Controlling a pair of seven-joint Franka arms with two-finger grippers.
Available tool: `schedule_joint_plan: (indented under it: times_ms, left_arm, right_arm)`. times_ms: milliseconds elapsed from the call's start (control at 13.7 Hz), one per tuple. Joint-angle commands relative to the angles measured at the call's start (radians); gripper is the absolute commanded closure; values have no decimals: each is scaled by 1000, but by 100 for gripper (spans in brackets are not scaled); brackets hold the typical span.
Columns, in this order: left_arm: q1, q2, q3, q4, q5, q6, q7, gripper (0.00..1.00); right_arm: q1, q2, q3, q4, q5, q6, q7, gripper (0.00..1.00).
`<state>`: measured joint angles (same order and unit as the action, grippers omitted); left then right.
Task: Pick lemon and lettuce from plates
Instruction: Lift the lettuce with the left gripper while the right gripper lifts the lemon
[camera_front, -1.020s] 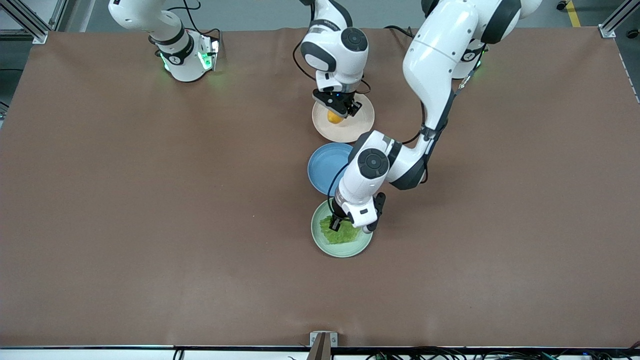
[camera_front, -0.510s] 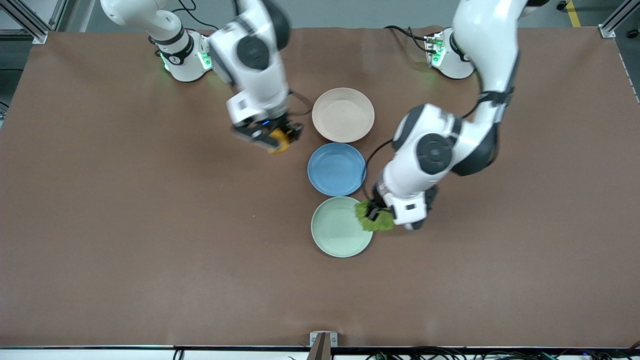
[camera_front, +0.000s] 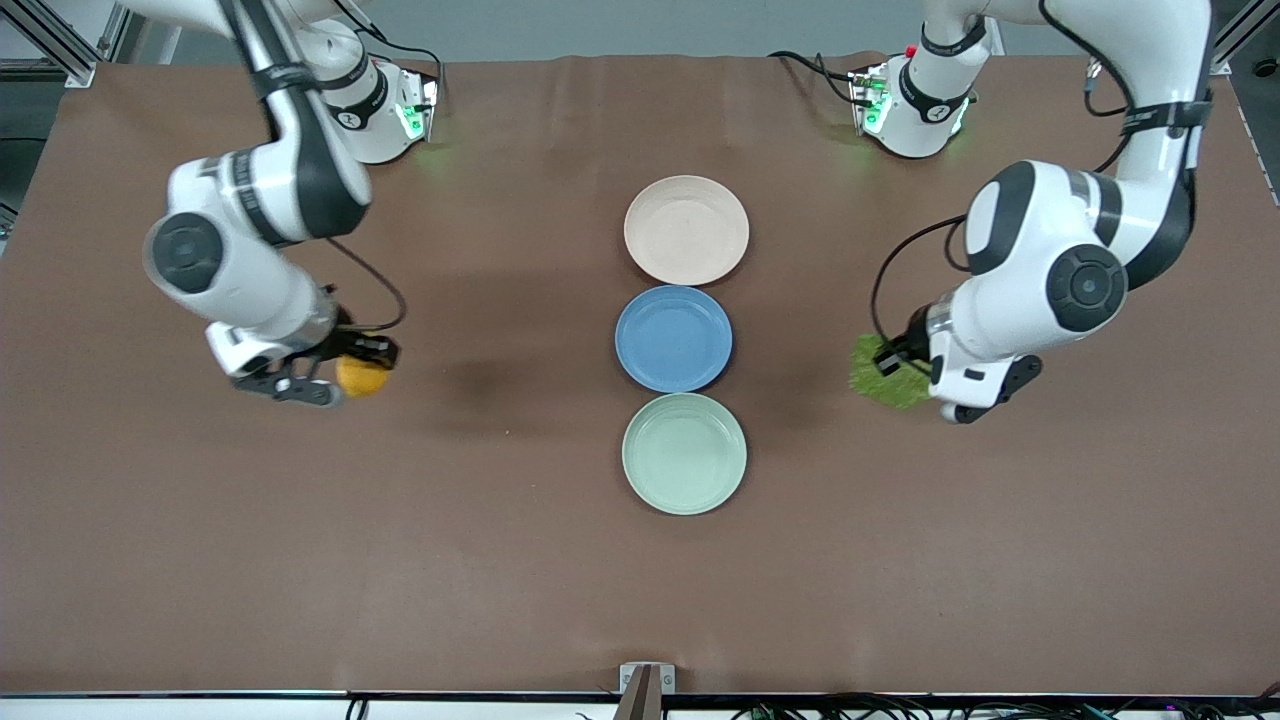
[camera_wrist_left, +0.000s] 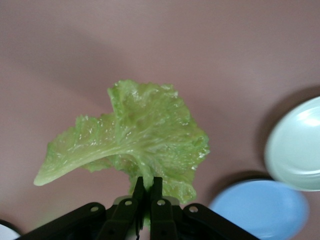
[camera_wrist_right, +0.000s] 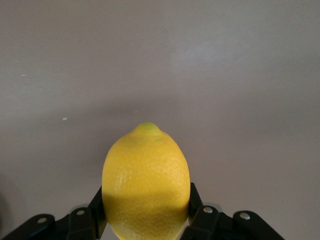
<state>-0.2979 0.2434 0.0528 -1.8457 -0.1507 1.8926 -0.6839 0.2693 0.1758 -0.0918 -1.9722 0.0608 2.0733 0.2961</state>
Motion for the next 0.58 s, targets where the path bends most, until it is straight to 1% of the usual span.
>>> schedule_joint_plan:
  times_ms: [0,146,291,437,510]
  left_arm:
    - [45,-68,-10,-166,37,121,157,97]
    - [65,-64,-8,-249,55,247,234,97]
    - [79,-49,-10,-326,80,401,308,97]
    - [80,-6,-10,-369,80,527,342,97]
    - [80,14,-8,-375,80,557,354,97]
  right_arm:
    - [-105,-22,26,-120,7,109,-223,96]
    - [-140,-9,24,-190,7,194,-348,96]
    - [-144,11,26,-249,7,275,-397,96]
    - [-136,22,27,-309,7,358,-432,96]
    - [-130,25,27,-342,7,404,-446,96]
